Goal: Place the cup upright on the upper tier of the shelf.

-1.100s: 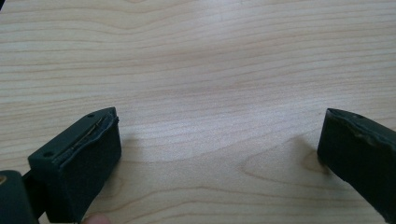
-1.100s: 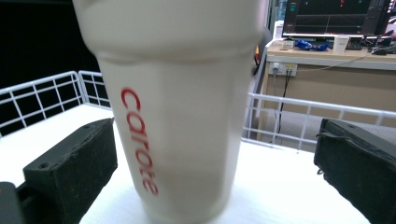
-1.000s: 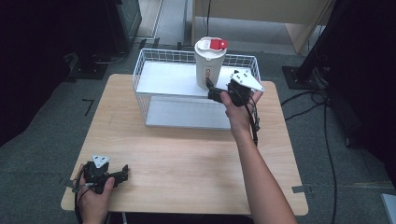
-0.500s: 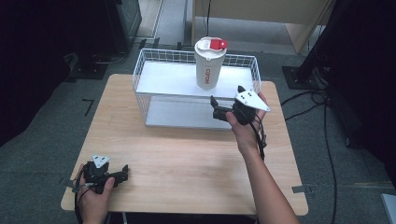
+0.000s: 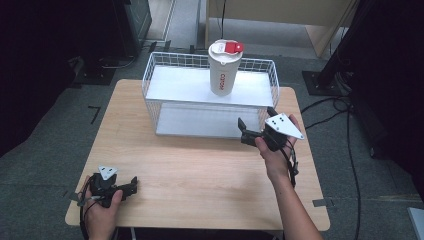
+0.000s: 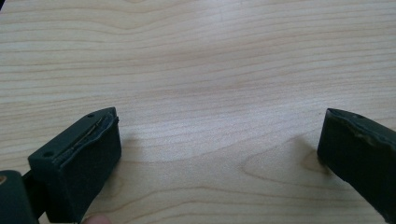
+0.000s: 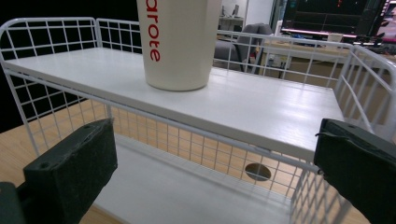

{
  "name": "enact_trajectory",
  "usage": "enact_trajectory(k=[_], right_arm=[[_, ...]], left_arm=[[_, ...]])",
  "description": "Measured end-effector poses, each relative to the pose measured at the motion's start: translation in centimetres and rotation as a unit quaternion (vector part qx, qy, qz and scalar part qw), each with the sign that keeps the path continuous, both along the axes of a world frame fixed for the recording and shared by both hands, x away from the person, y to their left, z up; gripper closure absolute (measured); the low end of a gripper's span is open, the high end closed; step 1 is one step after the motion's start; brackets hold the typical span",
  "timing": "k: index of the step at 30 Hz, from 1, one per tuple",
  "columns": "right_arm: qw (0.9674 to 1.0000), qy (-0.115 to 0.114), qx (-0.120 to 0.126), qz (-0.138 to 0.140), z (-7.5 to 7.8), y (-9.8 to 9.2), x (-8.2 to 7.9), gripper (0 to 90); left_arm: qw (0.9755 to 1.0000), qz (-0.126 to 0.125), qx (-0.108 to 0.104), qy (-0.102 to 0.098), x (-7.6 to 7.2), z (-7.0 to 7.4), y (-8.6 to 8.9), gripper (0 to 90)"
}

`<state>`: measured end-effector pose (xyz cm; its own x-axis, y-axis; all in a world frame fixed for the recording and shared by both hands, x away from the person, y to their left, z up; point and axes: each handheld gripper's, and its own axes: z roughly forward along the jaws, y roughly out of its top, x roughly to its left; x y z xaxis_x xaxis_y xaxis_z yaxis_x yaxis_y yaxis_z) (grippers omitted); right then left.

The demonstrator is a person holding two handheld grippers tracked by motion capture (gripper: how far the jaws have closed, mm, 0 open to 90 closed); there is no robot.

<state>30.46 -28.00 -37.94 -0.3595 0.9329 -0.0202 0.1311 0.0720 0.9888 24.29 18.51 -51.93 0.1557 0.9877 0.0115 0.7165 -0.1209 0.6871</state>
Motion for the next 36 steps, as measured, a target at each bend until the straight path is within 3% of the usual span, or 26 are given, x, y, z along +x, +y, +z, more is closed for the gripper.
enact_trajectory(k=[9,20,36], right_arm=[[0.9997,0.010,-0.014,-0.015,-1.7,-1.7,-1.6,0.0],[0.9988,0.032,-0.012,-0.034,-4.4,-3.7,-2.9,0.0],[0.9961,0.054,-0.014,-0.068,-6.9,-7.3,-5.8,0.0]], left_arm=[[1.0000,0.000,0.000,0.000,0.0,0.0,0.0,0.0],[1.0000,0.000,0.000,0.001,0.0,0.0,0.0,0.0],[1.0000,0.000,0.000,0.001,0.0,0.0,0.0,0.0]])
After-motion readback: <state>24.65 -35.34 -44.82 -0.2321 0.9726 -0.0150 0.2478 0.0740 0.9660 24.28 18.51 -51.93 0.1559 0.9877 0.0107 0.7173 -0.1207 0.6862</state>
